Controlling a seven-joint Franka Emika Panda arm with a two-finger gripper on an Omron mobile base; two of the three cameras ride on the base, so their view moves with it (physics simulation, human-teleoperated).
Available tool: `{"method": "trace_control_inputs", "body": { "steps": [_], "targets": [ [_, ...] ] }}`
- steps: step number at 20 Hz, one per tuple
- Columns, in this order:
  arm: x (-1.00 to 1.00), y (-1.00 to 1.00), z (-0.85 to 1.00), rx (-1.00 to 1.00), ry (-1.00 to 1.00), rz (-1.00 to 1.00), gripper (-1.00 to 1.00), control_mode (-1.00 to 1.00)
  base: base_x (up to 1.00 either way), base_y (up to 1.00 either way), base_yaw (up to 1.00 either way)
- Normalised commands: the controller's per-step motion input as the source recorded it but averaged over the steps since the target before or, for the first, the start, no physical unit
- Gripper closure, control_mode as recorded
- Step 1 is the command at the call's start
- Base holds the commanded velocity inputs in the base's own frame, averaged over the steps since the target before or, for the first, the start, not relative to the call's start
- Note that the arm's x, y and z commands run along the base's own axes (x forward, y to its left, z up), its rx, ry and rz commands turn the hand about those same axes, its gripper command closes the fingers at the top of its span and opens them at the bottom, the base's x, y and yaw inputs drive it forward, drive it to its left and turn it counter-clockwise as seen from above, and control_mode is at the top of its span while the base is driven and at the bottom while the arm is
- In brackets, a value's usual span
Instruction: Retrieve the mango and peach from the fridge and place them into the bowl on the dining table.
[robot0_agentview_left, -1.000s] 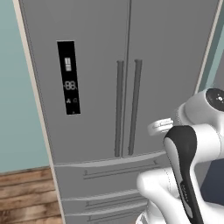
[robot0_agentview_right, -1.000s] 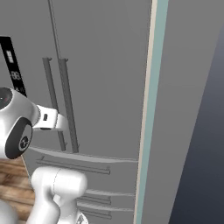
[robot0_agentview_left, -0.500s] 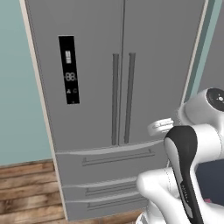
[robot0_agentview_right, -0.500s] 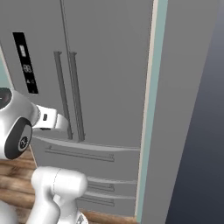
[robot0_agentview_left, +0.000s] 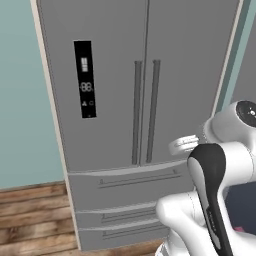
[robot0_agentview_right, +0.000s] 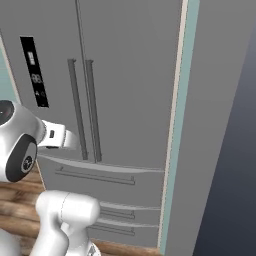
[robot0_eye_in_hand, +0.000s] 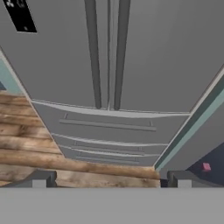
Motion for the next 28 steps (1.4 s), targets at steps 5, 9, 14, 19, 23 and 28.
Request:
{"method": "trace_control_inputs", "body": {
  "steps": [5,9,14,19,23,28],
  "targets": [
    [0.00,0.00,0.00,0.00,0.00,0.00,-1.00,1.00,-0.23,0.42,0.00],
    [0.00,0.00,0.00,0.00,0.00,0.00,-1.00,1.00,-0.35,0.18,0.00],
    [0.00,0.00,0.00,0.00,0.00,0.00,-1.00,1.00,-0.45,0.00,0.00],
    [0.00,0.00,0.00,0.00,0.00,0.00,-1.00,1.00,-0.27,0.00,0.00],
    [0.12,0.00,0.00,0.00,-0.01,0.00,-1.00,-1.00,0.00,0.00,0.00],
    [0.60,0.00,0.00,0.03,-0.03,0.00,-1.00,-1.00,0.00,0.00,0.00]
  ]
}}
